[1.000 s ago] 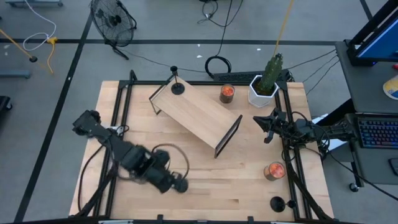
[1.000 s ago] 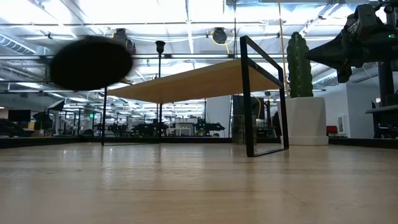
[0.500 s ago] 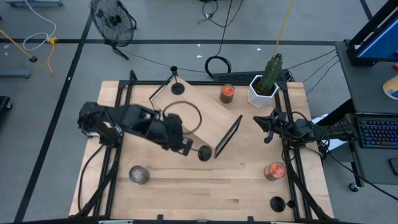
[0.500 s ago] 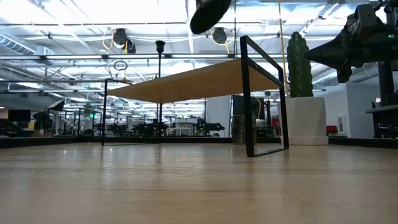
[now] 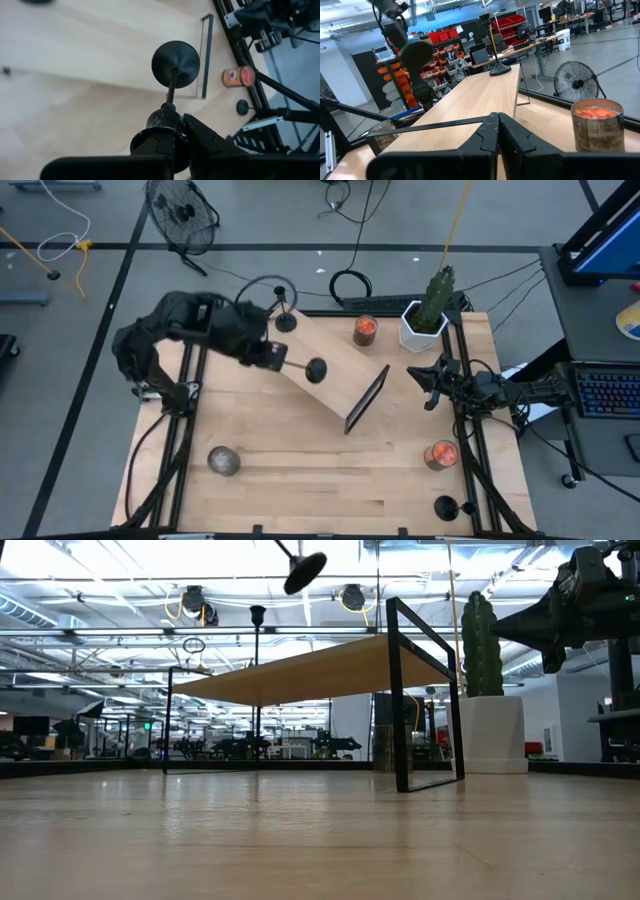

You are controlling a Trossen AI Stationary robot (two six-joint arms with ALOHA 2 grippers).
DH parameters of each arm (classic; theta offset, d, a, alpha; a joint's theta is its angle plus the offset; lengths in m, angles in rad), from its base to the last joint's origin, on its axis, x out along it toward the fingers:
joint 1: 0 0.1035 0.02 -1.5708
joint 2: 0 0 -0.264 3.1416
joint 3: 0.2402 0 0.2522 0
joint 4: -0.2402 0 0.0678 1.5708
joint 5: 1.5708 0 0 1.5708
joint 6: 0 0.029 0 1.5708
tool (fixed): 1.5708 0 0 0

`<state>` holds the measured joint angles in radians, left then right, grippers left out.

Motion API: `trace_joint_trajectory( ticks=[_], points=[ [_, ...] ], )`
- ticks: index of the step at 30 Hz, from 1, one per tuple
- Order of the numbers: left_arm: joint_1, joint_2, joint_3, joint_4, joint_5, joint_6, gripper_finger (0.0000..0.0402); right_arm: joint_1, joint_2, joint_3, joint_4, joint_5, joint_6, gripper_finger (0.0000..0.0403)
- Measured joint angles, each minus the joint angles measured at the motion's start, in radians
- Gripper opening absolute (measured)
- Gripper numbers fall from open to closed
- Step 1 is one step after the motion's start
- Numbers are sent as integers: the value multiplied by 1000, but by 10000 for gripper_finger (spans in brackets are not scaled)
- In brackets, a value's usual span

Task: Pick & Place candle stick holders
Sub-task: Put the left black candle holder on the shelf

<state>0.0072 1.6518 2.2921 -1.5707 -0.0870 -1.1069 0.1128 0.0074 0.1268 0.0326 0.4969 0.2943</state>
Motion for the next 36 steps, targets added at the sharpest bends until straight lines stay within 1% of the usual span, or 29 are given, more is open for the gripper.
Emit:
trace_joint_trajectory(
  ticks=[7,13,18,23,29,33,36],
  points=[
    [192,-11,-2,-1,40,212,21,0,0,0,0,0,0,4],
    [336,-11,-2,0,69,378,21,0,0,0,0,0,0,4],
    [422,-13,-2,-1,140,481,21,0,0,0,0,0,0,4],
    [453,-13,-24,0,154,534,21,0,0,0,0,0,0,4],
    [433,-12,-130,0,225,569,21,0,0,0,0,0,0,4],
    [430,-11,-213,-2,217,604,21,0,0,0,0,0,0,4],
    [443,-11,-236,-2,182,609,21,0,0,0,0,0,0,4]
  ],
)
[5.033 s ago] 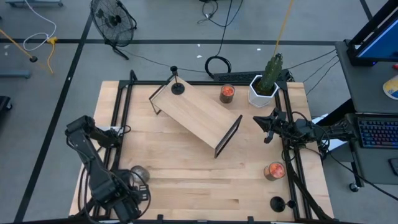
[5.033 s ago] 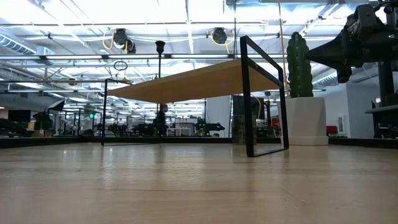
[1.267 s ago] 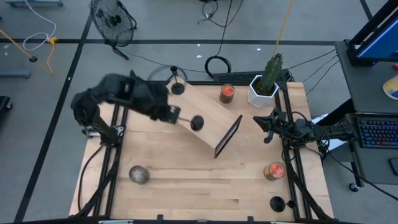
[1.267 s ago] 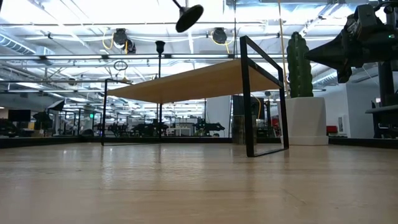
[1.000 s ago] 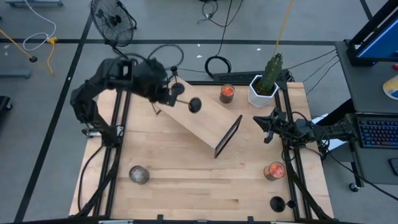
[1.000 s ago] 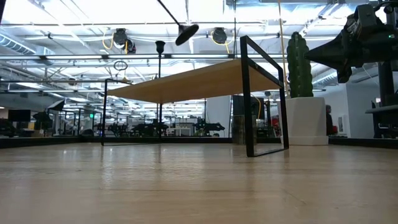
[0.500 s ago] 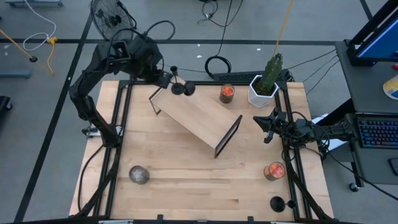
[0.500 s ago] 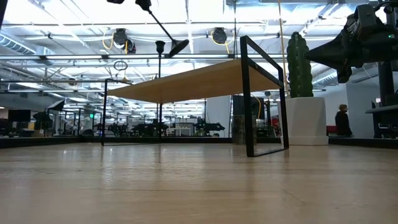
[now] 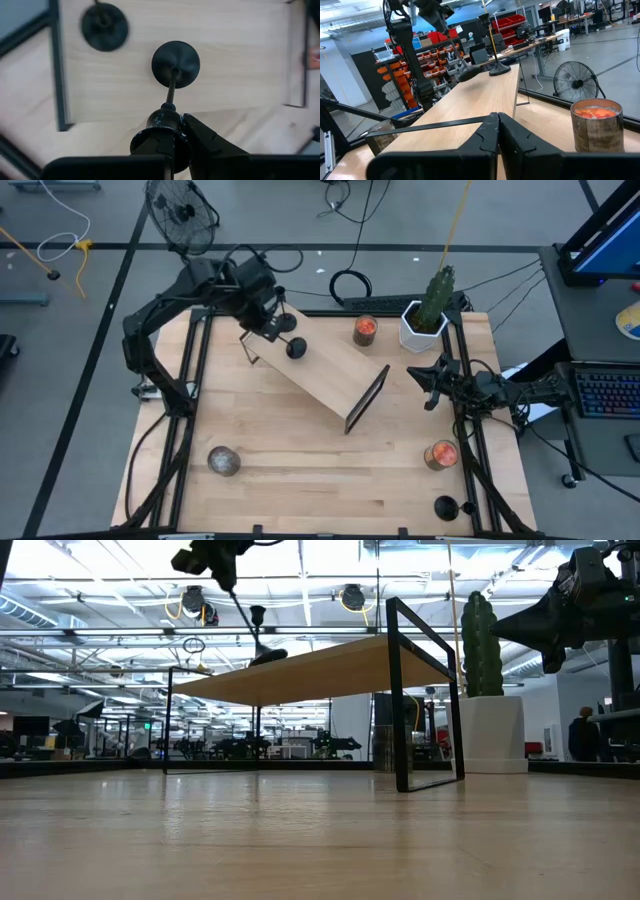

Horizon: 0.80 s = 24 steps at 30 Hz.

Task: Pick & Place candle stick holders
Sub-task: Put the left black candle holder on the shelf

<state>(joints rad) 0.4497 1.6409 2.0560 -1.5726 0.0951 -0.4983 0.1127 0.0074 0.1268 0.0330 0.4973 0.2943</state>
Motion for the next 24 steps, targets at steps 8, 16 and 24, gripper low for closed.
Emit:
trace_joint_trajectory(
  ticks=[8,16,24],
  points=[
    [73,-1,0,2,-62,52,21,0,0,0,0,0,0,4],
    [107,-14,0,2,-36,86,21,0,0,0,0,0,0,4],
    [135,-72,0,2,-31,173,21,0,0,0,0,0,0,4]
  ],
)
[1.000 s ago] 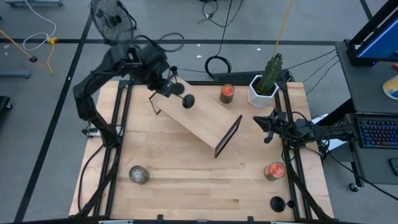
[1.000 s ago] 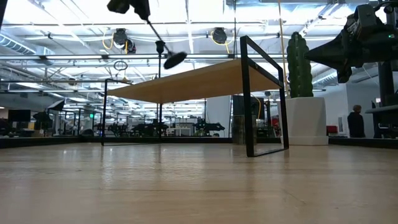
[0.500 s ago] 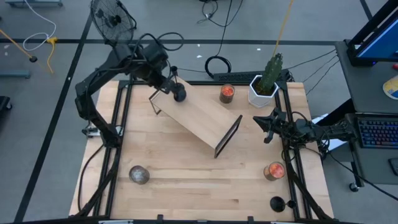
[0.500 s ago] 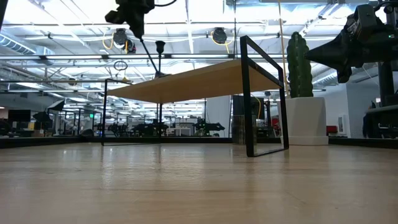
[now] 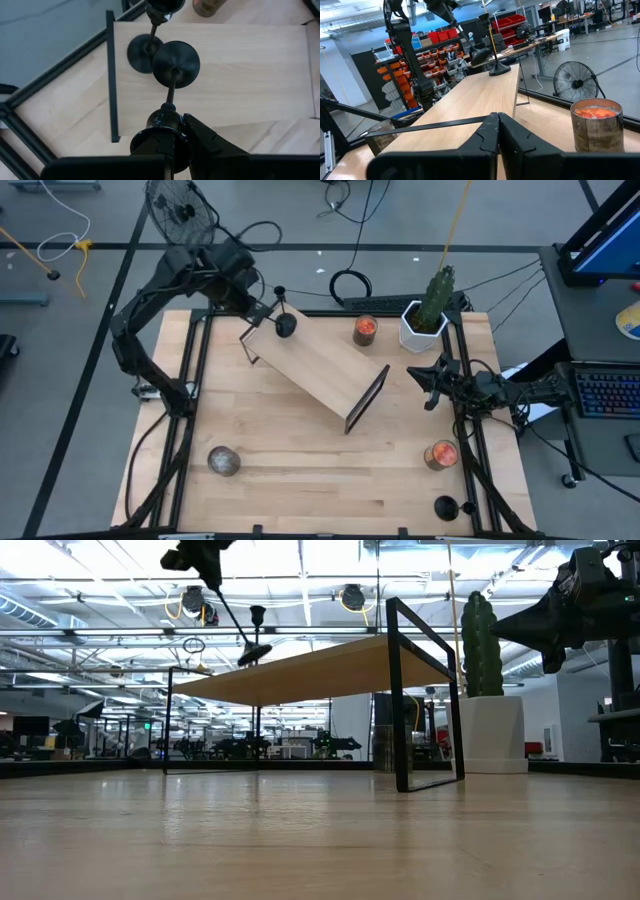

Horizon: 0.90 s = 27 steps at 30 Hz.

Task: Pick & Place candle stick holders
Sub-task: Put the left black candle holder on the shelf

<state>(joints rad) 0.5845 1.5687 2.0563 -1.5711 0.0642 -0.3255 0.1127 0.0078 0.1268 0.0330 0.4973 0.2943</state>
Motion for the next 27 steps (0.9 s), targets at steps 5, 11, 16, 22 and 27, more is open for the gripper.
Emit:
trace_joint_trajectory(
  ticks=[5,11,16,22,27],
  points=[
    [25,-28,0,0,2,55,21,0,0,0,0,0,0,4],
    [23,-44,0,0,31,122,21,0,0,0,0,0,0,4],
    [24,-44,-3,1,44,80,21,0,0,0,0,0,0,4],
    [6,-44,-86,1,57,-31,21,0,0,0,0,0,0,4],
    [-7,-44,-164,-1,51,-93,21,0,0,0,0,0,0,4]
  ],
)
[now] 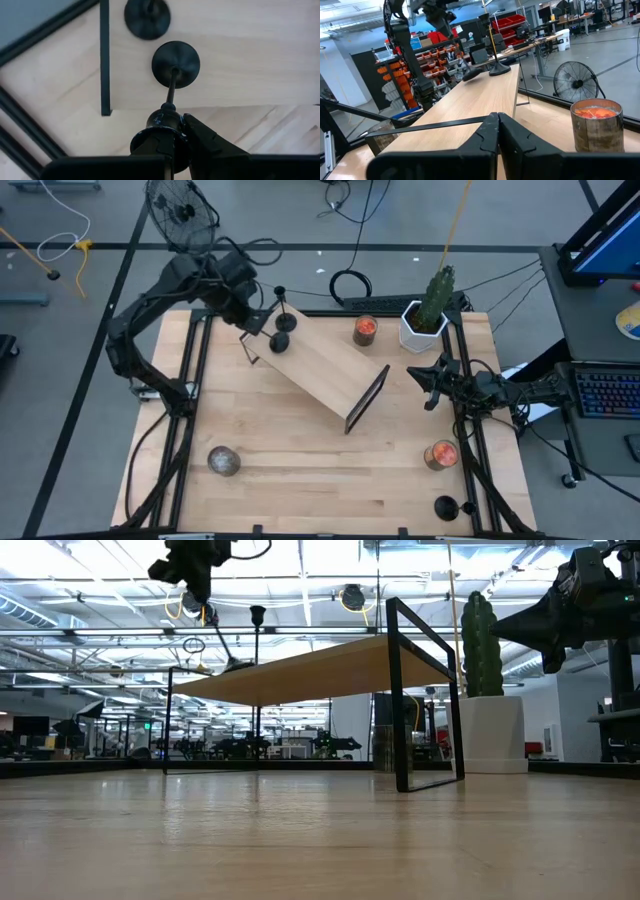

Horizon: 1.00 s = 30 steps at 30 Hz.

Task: Pick & Place candle stick holders
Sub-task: Put the left black candle holder on the shelf

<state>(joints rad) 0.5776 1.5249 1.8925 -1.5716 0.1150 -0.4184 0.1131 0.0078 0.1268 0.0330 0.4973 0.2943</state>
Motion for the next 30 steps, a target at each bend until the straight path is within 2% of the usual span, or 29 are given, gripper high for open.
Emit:
trace_joint_trajectory(
  ticks=[14,30],
  points=[
    [7,-21,-12,-1,-65,-92,21,0,0,0,0,0,0,4],
    [12,-28,-12,0,-45,-118,21,0,0,0,0,0,0,4]
  ],
)
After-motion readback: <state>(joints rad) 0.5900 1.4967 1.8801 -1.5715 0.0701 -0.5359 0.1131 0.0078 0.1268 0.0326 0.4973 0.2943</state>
